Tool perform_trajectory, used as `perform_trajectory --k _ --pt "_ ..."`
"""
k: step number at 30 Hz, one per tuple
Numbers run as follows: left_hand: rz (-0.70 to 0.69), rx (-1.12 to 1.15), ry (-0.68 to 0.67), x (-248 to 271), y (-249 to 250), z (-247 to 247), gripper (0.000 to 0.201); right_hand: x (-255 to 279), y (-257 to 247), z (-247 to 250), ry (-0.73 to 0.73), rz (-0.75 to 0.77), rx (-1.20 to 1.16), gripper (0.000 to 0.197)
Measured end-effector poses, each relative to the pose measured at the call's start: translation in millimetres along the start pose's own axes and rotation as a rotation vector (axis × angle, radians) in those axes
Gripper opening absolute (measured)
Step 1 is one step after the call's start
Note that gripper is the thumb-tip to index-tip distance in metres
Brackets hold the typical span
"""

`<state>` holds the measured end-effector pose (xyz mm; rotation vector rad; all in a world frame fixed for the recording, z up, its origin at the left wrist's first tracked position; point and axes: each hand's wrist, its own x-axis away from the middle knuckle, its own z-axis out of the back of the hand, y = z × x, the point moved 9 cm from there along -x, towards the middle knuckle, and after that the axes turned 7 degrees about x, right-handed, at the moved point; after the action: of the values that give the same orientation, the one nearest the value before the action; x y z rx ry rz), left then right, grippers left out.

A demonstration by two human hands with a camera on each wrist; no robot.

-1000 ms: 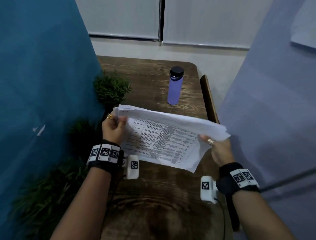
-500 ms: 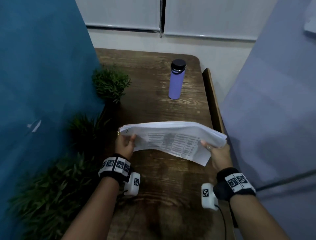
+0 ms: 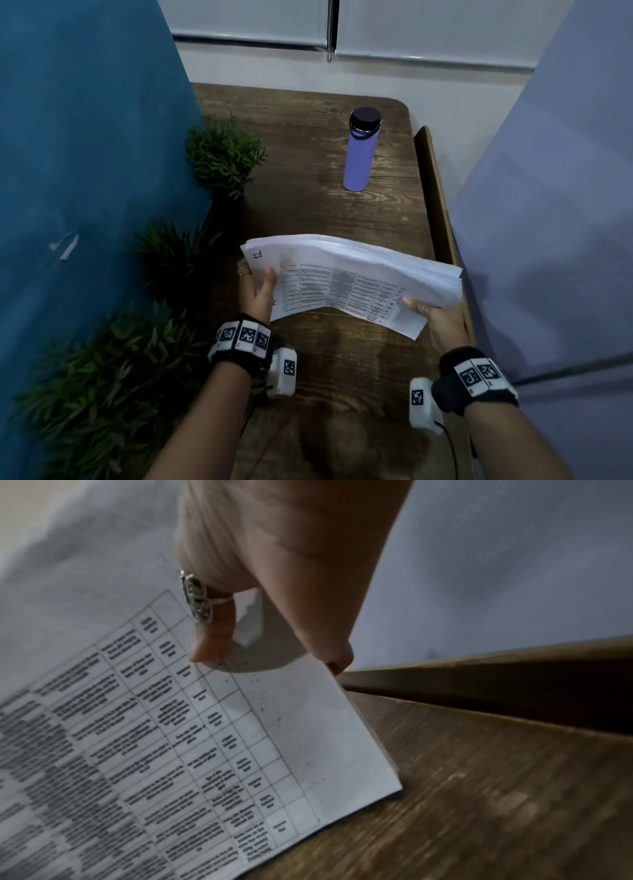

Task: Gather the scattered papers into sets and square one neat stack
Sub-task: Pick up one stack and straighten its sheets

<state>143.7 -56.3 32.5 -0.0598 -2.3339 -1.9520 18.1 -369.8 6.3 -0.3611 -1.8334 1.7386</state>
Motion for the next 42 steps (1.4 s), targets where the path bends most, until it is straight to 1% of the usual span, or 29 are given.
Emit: perform_trajectory --k 1,2,3,5,6,8,10,12,14,17,18,19,20,22,23,24,25,26,28,29,32,33,35,37,38,39,40,41,42 --pt "-0.035 0.047 0.022 -0.7 8.8 0.0 0.042 -0.2 0.0 0.3 -0.010 -0.002 0.010 0.039" --pt "-0.039 0.083 0.066 -3.7 11.9 3.7 0.034 0.3 -1.2 0.2 -0.022 0.002 0.013 0.040" --pt "-0.020 0.126 0.099 -6.1 13.8 5.6 0.031 1.3 -3.6 -0.5 -0.039 0.010 0.016 0.040" --pt "0.001 0.177 0.131 -10.7 13.0 8.5 0.033 3.4 -8.4 -2.3 -0.070 0.022 0.029 0.040" --pt "-0.024 0.168 0.132 -10.4 17.9 7.4 0.033 3.3 -9.8 -3.0 -0.085 0.029 0.031 0.040" --pt "-0.082 0.110 0.151 -8.4 28.6 4.6 0.021 2.5 -11.4 -4.2 -0.121 0.040 0.004 0.041" --pt "-0.084 0.097 0.195 -8.6 30.6 3.6 0.010 2.5 -10.8 -4.7 -0.157 0.031 -0.033 0.047" --pt "-0.078 0.094 0.225 -9.3 31.2 4.9 0.006 2.5 -9.1 -4.3 -0.181 0.026 -0.043 0.051" --pt "-0.109 0.062 0.203 -10.4 35.6 4.2 0.010 2.9 -9.3 -3.7 -0.200 0.037 -0.048 0.047" --pt "-0.156 0.050 0.086 -11.6 41.9 -3.3 0.039 2.0 -9.8 -3.0 -0.228 0.063 -0.042 0.045" --pt "-0.163 0.053 0.054 -12.3 41.5 -4.5 0.046 1.8 -9.9 -3.2 -0.232 0.060 -0.039 0.046" --pt "-0.161 0.043 0.034 -12.8 40.7 -5.1 0.047 0.5 -8.1 -2.9 -0.235 0.052 -0.036 0.049" --pt "-0.153 0.025 0.021 -13.6 39.3 -5.3 0.043 -0.2 -6.9 -3.6 -0.237 0.041 -0.036 0.056" --pt "-0.144 0.006 0.007 -13.6 40.7 -7.3 0.025 -1.0 -6.0 -5.0 -0.233 0.022 -0.053 0.068" --pt "-0.144 0.003 0.009 -14.2 40.8 -7.6 0.016 -1.8 -4.2 -4.9 -0.231 0.022 -0.063 0.071" --pt "-0.144 -0.003 0.024 -15.1 39.8 -6.6 0.012 -2.0 -1.9 -4.1 -0.229 0.014 -0.065 0.072" --pt "-0.145 -0.006 0.049 -16.2 37.5 -3.9 0.015 -0.4 -1.1 -3.5 -0.223 0.004 -0.057 0.070" --pt "-0.141 -0.006 0.079 -17.7 34.4 0.3 0.022 1.5 0.7 -2.0 -0.206 -0.016 -0.036 0.060" --pt "-0.109 0.007 0.110 -21.9 24.9 5.8 0.029 8.4 -0.7 -1.1 -0.179 -0.040 0.072 0.023" --pt "-0.099 0.012 0.111 -22.7 21.4 7.2 0.027 10.9 -0.7 0.9 -0.156 -0.058 0.121 0.010" --pt "-0.115 -0.022 0.112 -19.8 17.5 9.5 0.015 16.6 -6.1 9.0 -0.052 -0.065 0.158 0.022" --pt "-0.124 -0.016 0.114 -17.7 18.4 9.8 0.011 18.0 -7.3 10.6 -0.024 -0.054 0.157 0.021" --pt "-0.144 -0.010 0.102 -16.3 23.7 7.8 0.005 18.7 -7.9 9.8 0.000 -0.025 0.131 0.013" --pt "-0.155 0.063 0.061 -17.2 28.4 5.5 0.005 19.9 -4.8 7.4 0.014 -0.012 0.034 0.020" --pt "-0.162 0.109 0.024 -17.9 31.5 3.7 0.011 20.9 -7.6 6.7 0.032 0.000 -0.005 0.022" --pt "-0.200 0.125 -0.029 -17.9 37.4 1.2 0.028 20.4 -10.2 9.2 0.056 0.015 -0.023 0.025" --pt "-0.243 0.100 -0.095 -16.2 44.2 -3.3 0.045 21.0 -16.4 10.7 0.065 0.036 -0.043 0.027" --pt "-0.293 0.057 -0.156 -12.2 52.4 -8.6 0.055 19.6 -20.7 13.9 0.078 0.053 -0.055 0.027" --pt "-0.331 0.003 -0.207 -8.1 59.1 -13.4 0.061 18.3 -25.7 16.7 0.087 0.069 -0.056 0.028"
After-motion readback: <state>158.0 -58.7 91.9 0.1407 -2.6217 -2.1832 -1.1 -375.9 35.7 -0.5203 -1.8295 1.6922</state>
